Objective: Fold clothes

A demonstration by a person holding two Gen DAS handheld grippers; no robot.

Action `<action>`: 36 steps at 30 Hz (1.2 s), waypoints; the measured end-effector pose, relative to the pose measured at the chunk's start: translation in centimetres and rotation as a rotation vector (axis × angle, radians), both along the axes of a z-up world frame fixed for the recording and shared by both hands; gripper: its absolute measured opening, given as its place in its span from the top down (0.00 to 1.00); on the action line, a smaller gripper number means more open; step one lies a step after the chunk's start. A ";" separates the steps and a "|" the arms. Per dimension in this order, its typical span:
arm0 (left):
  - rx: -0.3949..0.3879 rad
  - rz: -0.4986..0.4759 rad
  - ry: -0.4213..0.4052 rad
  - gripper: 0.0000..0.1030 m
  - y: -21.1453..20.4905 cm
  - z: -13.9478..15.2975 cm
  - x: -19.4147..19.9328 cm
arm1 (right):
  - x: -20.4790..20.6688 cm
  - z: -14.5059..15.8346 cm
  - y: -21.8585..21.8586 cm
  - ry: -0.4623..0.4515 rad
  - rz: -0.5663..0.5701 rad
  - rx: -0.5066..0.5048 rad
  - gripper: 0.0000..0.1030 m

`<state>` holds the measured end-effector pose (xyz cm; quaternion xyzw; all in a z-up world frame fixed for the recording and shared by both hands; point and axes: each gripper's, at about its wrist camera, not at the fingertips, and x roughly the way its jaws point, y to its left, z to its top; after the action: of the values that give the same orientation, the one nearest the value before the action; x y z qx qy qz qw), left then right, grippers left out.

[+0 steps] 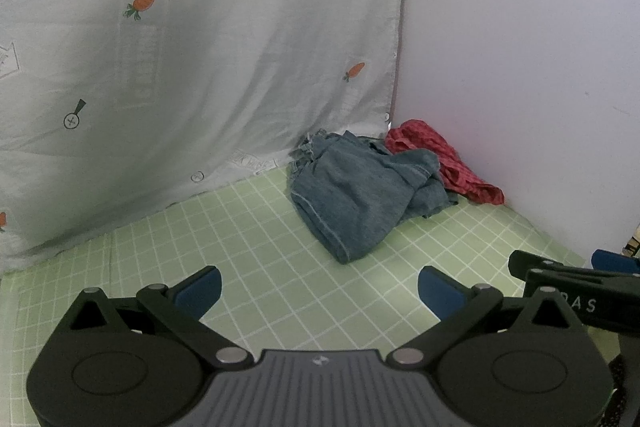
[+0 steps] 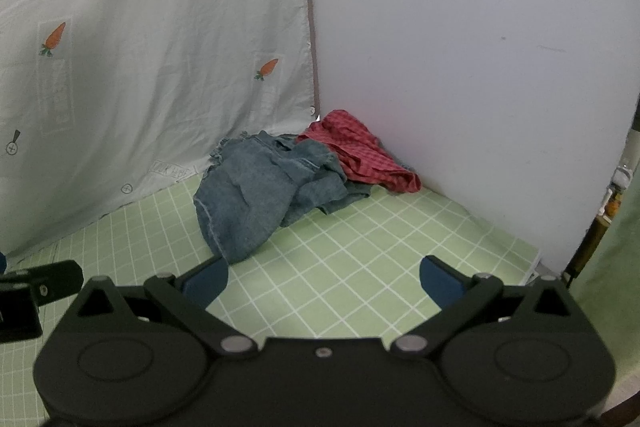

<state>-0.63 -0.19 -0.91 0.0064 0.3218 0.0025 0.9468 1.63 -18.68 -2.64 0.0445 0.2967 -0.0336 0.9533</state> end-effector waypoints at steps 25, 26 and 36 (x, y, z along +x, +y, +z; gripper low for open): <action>-0.003 0.026 0.033 0.00 0.4 -0.6 1.1 | 1.6 -0.8 -0.4 0.022 0.014 0.006 0.00; -0.002 0.030 0.035 0.00 0.4 -0.6 1.3 | 1.9 -0.9 -0.4 0.025 0.018 0.006 0.00; 0.014 0.078 0.088 0.00 1.2 -2.1 5.3 | 8.0 -3.0 0.4 0.081 0.068 0.030 0.00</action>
<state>4.68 0.97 -3.06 0.0005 0.3632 0.0414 0.9308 9.58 -18.24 -5.66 0.0471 0.3368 0.0014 0.9404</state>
